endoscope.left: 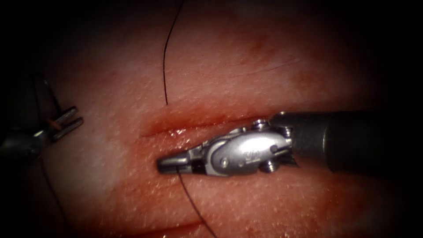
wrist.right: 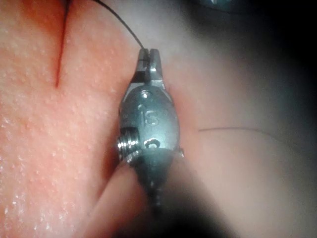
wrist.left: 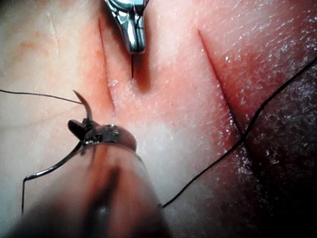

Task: Wound Closure
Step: Grip suture near skin and pull away to lengthen working end. Repeat until only a short tail is left.

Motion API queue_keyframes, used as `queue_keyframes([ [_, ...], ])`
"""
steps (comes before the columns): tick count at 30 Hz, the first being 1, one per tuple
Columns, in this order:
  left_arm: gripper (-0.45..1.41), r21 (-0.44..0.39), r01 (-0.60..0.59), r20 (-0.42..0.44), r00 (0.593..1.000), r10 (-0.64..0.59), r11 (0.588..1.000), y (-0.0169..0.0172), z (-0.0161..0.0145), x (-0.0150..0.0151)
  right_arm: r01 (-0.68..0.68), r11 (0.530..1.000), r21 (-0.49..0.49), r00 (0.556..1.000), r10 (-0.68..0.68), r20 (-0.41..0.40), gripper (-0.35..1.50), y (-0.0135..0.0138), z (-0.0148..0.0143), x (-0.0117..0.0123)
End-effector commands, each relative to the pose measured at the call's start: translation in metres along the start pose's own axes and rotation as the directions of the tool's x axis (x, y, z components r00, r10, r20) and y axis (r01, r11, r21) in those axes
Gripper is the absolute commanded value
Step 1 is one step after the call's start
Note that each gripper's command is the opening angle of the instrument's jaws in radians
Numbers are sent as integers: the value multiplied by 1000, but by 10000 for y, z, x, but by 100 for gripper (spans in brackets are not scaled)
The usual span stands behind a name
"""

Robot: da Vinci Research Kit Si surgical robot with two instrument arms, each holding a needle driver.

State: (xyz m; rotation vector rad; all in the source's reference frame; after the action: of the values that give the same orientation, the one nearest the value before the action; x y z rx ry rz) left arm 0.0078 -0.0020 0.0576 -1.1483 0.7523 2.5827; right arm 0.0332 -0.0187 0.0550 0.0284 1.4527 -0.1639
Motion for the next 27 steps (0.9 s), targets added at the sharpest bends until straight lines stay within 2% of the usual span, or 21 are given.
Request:
queue_keyframes([
  [1, -45, 0, -1, -1, 1000, 1, 1000, 2, 8, 0, 4, 1000, 7, 1000, -4, -5, -35, -2, 3, 1],
  [13, -45, 0, 5, 2, 1000, -5, 1000, 4, 9, 1, 29, 995, 97, 999, -27, -20, -35, -47, 4, 52],
  [21, -45, -1, 2, 3, 1000, -2, 1000, 5, 9, 1, 31, 991, 127, 999, -28, -31, -35, -66, 0, 68],
  [27, -45, -1, 2, 3, 1000, -2, 1000, 5, 9, 1, 13, 987, 162, 999, -6, -44, -35, -95, -11, 82],
])
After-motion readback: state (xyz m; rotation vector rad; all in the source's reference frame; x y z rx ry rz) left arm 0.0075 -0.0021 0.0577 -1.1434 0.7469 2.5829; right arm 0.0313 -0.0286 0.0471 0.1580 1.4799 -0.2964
